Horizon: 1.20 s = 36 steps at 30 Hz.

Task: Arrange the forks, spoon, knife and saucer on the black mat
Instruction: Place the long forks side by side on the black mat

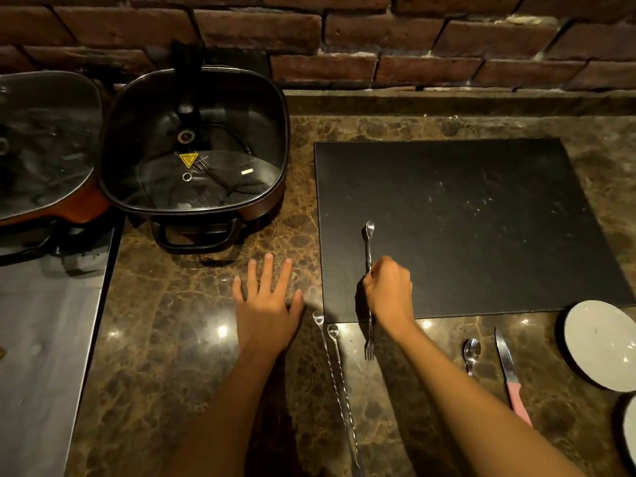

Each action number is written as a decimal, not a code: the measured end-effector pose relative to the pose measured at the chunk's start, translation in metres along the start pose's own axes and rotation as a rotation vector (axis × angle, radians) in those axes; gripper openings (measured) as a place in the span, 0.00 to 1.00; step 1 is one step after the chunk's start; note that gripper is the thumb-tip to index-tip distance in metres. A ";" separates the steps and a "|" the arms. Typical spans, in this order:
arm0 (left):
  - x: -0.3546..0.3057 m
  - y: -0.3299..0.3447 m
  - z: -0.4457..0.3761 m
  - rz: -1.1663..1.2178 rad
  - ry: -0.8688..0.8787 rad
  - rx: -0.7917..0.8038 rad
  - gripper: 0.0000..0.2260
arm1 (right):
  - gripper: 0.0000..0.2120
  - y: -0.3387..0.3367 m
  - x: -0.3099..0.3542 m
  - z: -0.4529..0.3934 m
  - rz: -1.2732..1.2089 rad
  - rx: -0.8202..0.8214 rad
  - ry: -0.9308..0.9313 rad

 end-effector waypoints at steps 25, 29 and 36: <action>-0.002 -0.001 0.000 -0.019 -0.006 -0.066 0.25 | 0.01 0.013 -0.010 0.041 -0.040 0.091 -0.072; -0.001 0.001 0.001 -0.017 -0.032 -0.034 0.26 | 0.04 0.029 -0.038 0.109 -0.043 0.285 -0.032; 0.000 0.007 -0.002 -0.010 -0.090 0.055 0.28 | 0.03 0.032 -0.046 0.159 0.121 0.381 -0.117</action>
Point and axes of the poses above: each hand's wrist, its own z-axis away from the middle knuckle, its own y-axis out of the palm, x = y × z, the point moved 4 cm from there along -z, towards the middle knuckle, and after that the axes turned 1 degree about -y, right-handed, at the moved point
